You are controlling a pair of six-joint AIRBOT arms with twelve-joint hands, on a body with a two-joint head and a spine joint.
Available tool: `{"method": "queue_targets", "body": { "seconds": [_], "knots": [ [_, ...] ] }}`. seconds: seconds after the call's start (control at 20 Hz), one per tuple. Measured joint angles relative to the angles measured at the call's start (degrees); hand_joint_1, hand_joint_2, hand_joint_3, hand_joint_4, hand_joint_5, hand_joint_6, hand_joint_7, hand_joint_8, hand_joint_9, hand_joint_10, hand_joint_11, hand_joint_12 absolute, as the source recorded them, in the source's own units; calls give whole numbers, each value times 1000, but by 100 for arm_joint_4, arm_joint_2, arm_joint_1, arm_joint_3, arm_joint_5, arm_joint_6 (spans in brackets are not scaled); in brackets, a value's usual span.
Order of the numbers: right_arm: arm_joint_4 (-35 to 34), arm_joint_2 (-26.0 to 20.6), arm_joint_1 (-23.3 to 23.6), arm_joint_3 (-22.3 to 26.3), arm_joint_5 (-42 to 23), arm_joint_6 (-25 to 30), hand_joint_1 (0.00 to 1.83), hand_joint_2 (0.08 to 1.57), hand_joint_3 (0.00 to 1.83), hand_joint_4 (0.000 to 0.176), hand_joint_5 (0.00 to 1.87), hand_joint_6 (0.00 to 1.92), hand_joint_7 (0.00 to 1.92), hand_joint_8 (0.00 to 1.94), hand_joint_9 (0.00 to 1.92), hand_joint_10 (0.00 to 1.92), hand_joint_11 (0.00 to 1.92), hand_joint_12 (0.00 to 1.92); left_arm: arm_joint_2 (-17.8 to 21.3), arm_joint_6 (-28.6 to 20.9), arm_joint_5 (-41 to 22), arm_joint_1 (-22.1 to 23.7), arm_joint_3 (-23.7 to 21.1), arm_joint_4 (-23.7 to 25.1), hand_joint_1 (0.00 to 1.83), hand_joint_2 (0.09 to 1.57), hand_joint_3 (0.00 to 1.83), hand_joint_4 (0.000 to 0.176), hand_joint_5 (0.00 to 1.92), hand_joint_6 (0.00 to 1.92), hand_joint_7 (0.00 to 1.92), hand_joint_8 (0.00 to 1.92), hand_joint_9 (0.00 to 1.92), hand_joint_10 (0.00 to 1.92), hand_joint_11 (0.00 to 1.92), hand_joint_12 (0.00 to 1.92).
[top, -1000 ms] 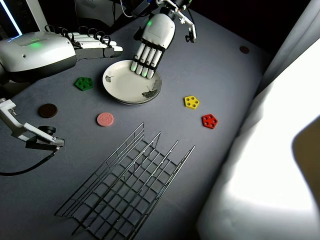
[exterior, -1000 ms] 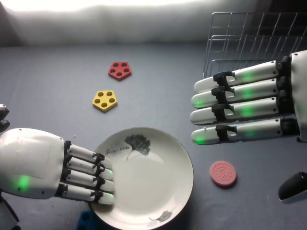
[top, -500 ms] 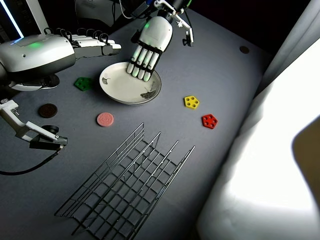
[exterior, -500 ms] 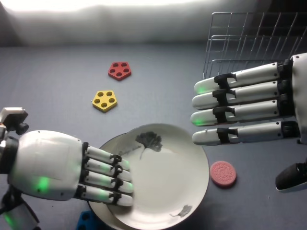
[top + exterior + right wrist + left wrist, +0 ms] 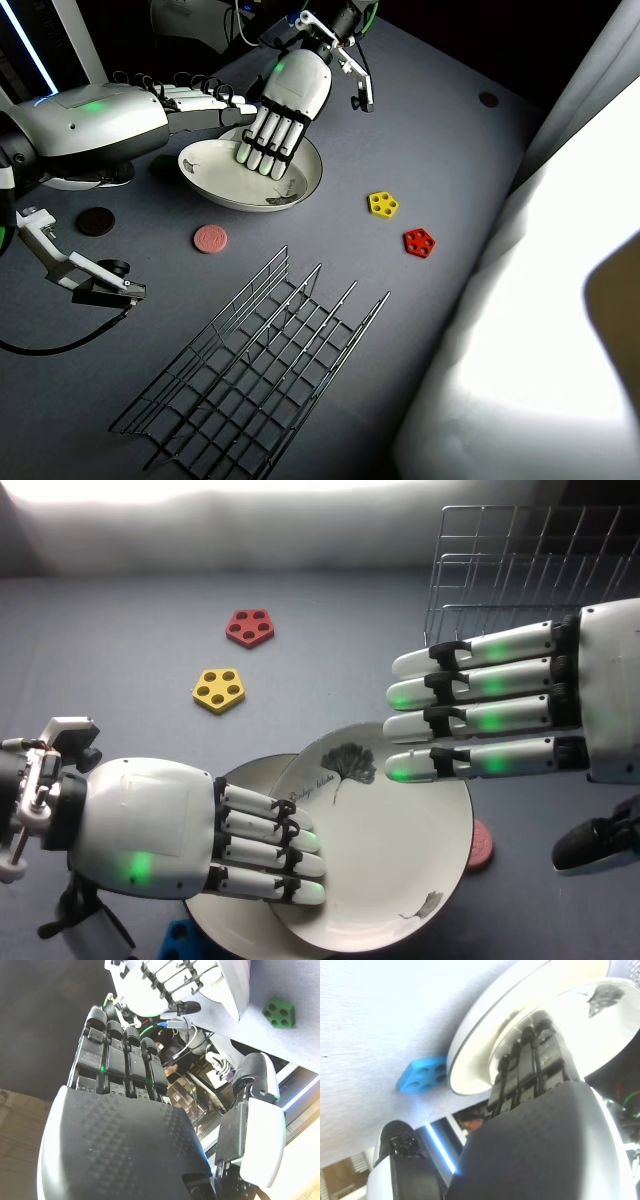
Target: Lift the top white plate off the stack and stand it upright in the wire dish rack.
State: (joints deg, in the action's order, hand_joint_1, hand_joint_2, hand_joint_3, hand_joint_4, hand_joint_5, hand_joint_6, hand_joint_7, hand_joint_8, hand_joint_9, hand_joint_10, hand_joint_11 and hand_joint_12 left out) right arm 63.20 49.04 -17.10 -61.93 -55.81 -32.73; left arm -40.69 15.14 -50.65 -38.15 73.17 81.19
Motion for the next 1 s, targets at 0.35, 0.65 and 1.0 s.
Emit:
{"method": "queue_targets", "body": {
  "seconds": [0.35,0.65,1.0],
  "knots": [
    [-57,201,0,-94,337,0,844,1040,9,0,80,6,19,0,64,2,167,6,-28,-15,31,24,-9,-4,206,884,0,0,78,5,84,4,100,5,134,59],
    [-70,356,-160,-105,671,-118,922,1047,3,0,94,5,16,0,70,2,178,11,-28,-15,33,24,-9,-2,207,888,1,0,65,0,68,0,90,1,130,52],
    [-219,400,-450,-76,837,-566,994,1017,0,0,91,0,35,4,96,5,216,25,-28,-17,31,26,-9,-2,209,886,0,0,71,4,80,6,105,7,138,53]
  ]
}}
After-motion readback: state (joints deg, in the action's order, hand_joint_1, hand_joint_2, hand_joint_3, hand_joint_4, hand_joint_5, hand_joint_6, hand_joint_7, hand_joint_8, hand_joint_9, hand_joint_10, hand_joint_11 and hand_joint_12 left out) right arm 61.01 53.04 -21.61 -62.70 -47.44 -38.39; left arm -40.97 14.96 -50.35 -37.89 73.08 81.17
